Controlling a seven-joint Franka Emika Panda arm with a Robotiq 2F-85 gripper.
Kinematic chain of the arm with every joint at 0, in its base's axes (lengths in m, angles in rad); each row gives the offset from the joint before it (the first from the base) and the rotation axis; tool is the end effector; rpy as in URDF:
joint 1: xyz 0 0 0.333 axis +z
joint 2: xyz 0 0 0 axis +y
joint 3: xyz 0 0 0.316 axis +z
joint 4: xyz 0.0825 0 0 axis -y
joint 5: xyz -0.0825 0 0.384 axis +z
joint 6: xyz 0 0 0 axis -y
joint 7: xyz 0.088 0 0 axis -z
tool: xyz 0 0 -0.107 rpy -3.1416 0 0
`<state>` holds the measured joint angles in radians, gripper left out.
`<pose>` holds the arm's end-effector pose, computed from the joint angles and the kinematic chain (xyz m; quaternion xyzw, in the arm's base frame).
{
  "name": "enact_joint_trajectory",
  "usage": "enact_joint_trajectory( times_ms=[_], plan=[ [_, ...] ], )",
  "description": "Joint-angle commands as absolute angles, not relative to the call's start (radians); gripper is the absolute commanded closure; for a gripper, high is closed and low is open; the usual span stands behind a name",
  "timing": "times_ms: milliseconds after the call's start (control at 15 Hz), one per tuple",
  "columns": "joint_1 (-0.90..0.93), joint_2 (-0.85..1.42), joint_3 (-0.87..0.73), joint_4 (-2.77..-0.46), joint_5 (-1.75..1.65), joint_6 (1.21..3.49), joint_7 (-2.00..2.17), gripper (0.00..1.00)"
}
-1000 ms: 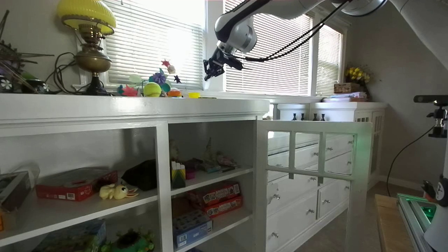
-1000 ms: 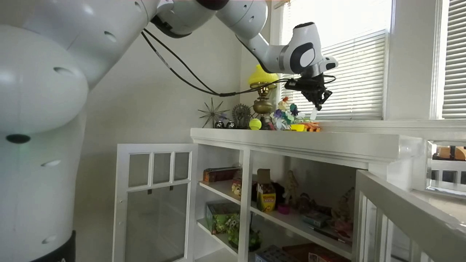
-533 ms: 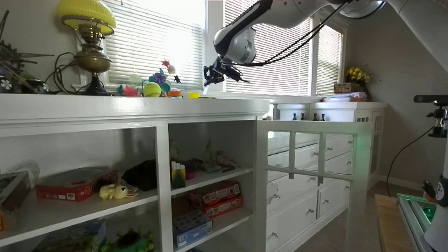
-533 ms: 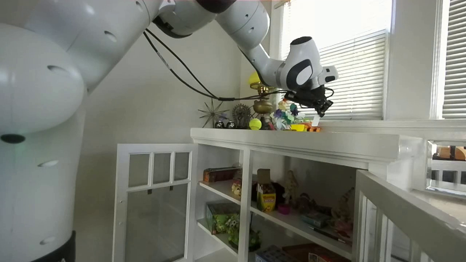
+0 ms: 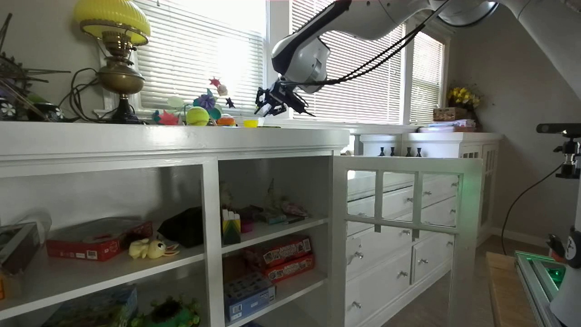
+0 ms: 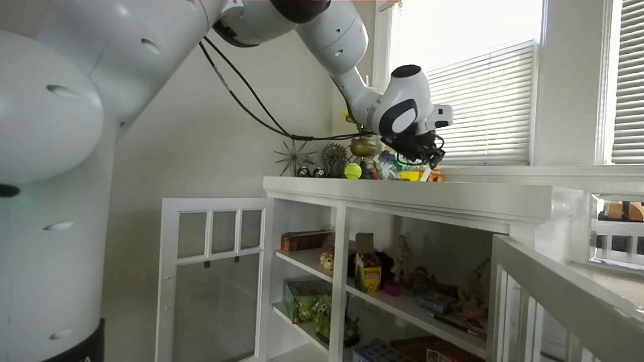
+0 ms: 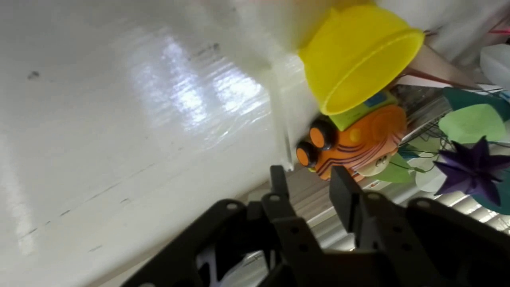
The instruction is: Take the clear object out of the small yellow bowl
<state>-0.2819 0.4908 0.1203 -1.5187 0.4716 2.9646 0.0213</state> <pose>0.7206 -0.1682 0.4880 -0.8349 0.2812 -0.4543 0.1322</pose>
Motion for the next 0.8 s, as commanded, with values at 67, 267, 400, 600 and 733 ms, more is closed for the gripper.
enact_joint_trajectory(
  times_ms=[67,267,400,600,733],
  plan=[
    [-0.231,0.408,0.008,-1.612,0.383,2.945,0.080,0.27],
    [-0.162,0.347,-0.100,-1.655,0.273,2.871,0.112,0.06],
    [-0.121,0.300,-0.142,-1.673,0.196,2.791,0.123,0.00],
    [-0.078,0.209,-0.143,-1.698,0.093,2.621,0.122,0.00],
    [-0.060,0.153,-0.117,-1.709,0.069,2.511,0.105,0.00]
  ],
)
